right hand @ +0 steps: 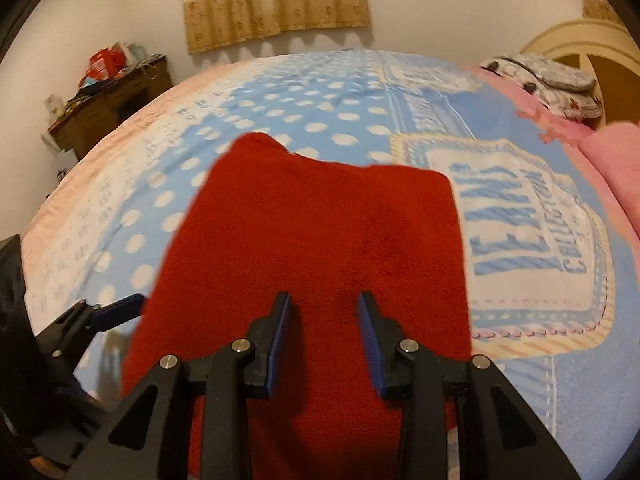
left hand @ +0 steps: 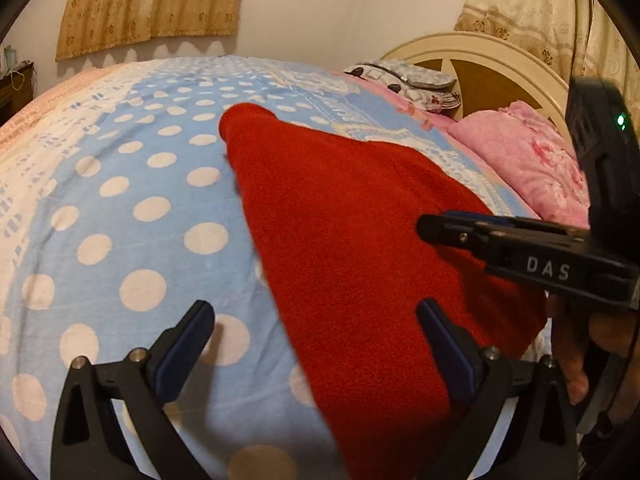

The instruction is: Fold small clothes

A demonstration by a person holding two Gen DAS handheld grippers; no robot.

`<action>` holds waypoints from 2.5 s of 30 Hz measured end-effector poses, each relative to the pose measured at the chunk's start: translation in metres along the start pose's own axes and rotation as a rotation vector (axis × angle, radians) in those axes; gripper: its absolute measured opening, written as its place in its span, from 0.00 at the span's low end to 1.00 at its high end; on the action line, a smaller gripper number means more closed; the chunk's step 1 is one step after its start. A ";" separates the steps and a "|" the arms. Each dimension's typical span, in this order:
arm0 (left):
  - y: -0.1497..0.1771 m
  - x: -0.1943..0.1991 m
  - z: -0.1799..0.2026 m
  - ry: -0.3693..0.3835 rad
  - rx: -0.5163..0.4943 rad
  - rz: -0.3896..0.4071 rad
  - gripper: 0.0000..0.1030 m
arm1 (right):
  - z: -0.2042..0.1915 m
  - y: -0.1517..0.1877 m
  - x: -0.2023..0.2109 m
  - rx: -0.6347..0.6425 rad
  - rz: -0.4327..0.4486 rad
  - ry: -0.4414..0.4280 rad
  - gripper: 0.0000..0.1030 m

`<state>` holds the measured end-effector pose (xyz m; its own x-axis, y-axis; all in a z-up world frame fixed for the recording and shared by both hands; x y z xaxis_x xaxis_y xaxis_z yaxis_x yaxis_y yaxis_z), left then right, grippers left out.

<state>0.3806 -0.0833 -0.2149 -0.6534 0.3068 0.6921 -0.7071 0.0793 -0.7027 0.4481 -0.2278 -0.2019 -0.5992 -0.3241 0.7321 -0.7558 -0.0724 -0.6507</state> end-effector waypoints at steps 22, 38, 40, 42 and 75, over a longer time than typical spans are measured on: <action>0.003 -0.002 0.000 0.096 0.028 -0.032 1.00 | 0.016 0.022 0.010 0.011 0.094 -0.036 0.32; 0.002 -0.007 -0.001 0.121 0.057 -0.054 1.00 | 0.026 0.008 0.031 0.003 0.119 -0.183 0.37; 0.001 -0.007 0.000 0.118 0.054 -0.050 1.00 | 0.036 0.001 0.046 -0.027 0.185 -0.162 0.54; 0.001 -0.008 0.002 0.117 0.044 -0.054 1.00 | 0.052 -0.008 0.059 -0.067 0.259 -0.117 0.66; 0.001 -0.011 0.006 0.180 0.068 -0.074 1.00 | 0.091 -0.035 -0.053 -0.319 0.057 -0.423 0.35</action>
<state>0.3856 -0.0920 -0.2227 -0.5447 0.4672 0.6964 -0.7718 0.0457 -0.6343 0.5304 -0.2941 -0.2369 -0.5328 -0.6763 0.5087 -0.8072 0.2256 -0.5455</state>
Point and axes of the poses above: each gripper's, at about its wrist camera, not at the fingertips, and x roughly against the way its jaws point, z to its right, y to its underside, the point moved 7 cm from there along -x, roughly the way its jaws point, and after that the axes turned 9 degrees about -y, right-handed, at the moved point
